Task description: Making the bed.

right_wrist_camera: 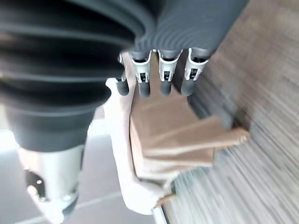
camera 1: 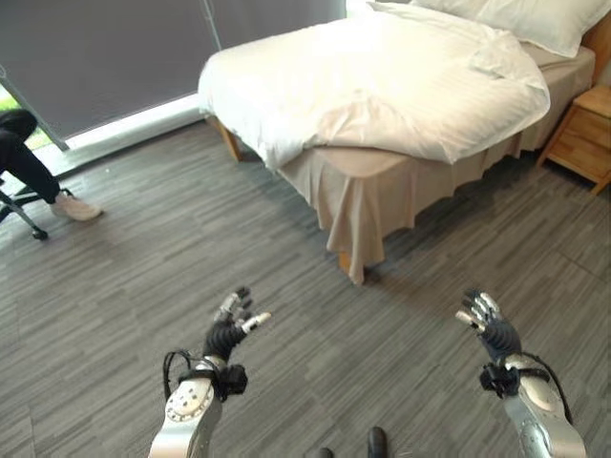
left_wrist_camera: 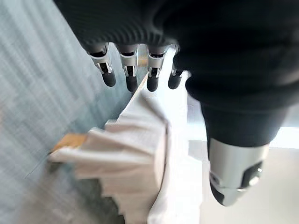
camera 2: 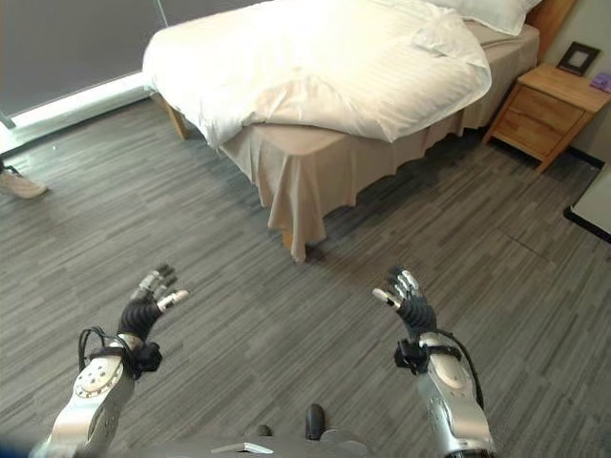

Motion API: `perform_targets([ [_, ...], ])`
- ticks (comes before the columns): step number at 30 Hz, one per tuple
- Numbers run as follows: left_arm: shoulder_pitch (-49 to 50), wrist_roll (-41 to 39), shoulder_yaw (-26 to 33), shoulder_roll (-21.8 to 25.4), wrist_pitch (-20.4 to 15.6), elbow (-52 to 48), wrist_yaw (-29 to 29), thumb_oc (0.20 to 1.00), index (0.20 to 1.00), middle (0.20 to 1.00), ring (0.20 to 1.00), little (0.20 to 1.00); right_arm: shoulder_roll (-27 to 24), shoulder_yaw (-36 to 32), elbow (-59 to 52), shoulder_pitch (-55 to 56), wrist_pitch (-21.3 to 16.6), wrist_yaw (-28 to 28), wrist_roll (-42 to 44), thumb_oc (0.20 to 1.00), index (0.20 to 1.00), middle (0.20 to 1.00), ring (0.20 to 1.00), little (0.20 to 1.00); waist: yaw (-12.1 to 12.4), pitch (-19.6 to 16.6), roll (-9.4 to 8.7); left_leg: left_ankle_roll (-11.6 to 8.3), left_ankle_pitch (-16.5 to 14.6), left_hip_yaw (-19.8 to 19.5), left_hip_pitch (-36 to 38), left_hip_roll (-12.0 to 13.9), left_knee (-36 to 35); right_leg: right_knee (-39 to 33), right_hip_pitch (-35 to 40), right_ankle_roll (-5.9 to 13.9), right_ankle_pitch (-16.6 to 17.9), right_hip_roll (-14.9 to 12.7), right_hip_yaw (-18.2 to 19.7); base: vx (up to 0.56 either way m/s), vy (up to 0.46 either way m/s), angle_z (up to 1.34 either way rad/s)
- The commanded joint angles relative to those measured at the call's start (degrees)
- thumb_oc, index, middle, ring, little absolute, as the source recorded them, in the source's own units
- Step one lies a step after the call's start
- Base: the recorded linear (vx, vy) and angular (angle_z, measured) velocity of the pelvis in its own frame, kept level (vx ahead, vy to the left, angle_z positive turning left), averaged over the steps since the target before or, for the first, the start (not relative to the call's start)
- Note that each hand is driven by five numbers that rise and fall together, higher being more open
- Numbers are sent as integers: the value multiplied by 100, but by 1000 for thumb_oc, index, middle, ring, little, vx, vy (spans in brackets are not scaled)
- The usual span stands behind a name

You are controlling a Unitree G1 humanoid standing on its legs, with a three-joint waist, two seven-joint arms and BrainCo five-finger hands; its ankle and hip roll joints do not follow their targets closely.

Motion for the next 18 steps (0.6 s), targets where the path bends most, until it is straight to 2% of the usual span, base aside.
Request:
perform_targets([
  [1,-615,-358,-62,164,-347,257,24,1000,1000,1000,1000,1000,-13,-314,-175,-43,-361,-86,-62,1000,1000,1000,1000,1000,-244,-212,-230,368,-435,373,95,-231,31,158,697,508,-550,-411,-116,-109,-24,-3],
  [4,-752,-501,-103,135,-372,193,65,1000,1000,1000,1000,1000,-139,-157,-153,18,-213,46,-173,1000,1000,1000,1000,1000,-264,-208,-272,376,-418,312,142,-231,31,137,754,502,-503,-428,-179,-70,18,9],
  [9,-640,-311,134,219,-424,142,179,1000,1000,1000,1000,1000,-85,-160,-77,-115,-275,20,-134,1000,1000,1000,1000,1000,-213,-133,-225,462,-460,207,187,-274,31,438,677,545,-547,-501,-175,7,90,-1],
  [10,-628,-291,193,267,-422,135,193,1000,1000,1000,1000,1000,-78,-170,-82,-160,-290,22,-129,1000,1000,1000,1000,1000,-204,-90,-184,514,-495,162,193,-282,56,809,551,564,-619,-549,-188,20,196,4],
  [11,-610,-299,277,318,-410,142,207,1000,1000,1000,1000,1000,-64,-183,-102,-230,-316,19,-168,1000,1000,1000,1000,1000,-209,5,-126,598,-544,122,196,-303,111,1487,263,628,-608,-640,-181,31,233,4],
  [12,-598,-286,326,350,-403,177,218,1000,1000,1000,1000,1000,-54,-197,-98,-241,-333,21,-215,1000,1000,1000,1000,1000,-228,79,-77,675,-594,45,245,-341,140,2113,65,675,-415,-725,-157,60,330,4],
  [13,-604,-248,385,402,-407,200,250,1000,1000,1000,1000,1000,5,-201,-140,-230,-347,29,-260,1000,1000,1000,1000,1000,-320,234,-46,818,-646,-79,386,-488,136,3408,-501,711,77,-944,-24,54,241,10],
  [14,-608,-248,390,401,-408,200,250,1000,1000,1000,1000,1000,6,-199,-143,-234,-345,28,-262,1000,1000,1000,1000,1000,-320,239,-68,830,-638,-76,384,-519,128,3487,-547,724,51,-976,-1,106,246,27],
  [15,-669,-162,447,433,-413,198,291,1000,1000,1000,1000,1000,58,-203,-116,-238,-378,6,-348,1000,1000,1000,1000,1000,-365,360,-16,863,-668,-104,523,-540,97,4059,-929,688,-13,-982,61,113,116,40],
  [17,-680,-150,469,434,-422,184,293,1000,1000,1000,1000,1000,55,-214,-124,-235,-353,11,-378,1000,1000,1000,1000,1000,-358,360,7,859,-683,-84,570,-548,87,4114,-1082,699,-111,-998,31,181,63,30],
  [18,-700,-178,563,425,-466,68,291,1000,1000,1000,1000,1000,47,-266,-76,-244,-375,10,-299,1000,1000,1000,1000,1000,-341,304,89,741,-703,5,707,-449,31,3208,-1172,693,-389,-802,-161,192,-13,5],
])
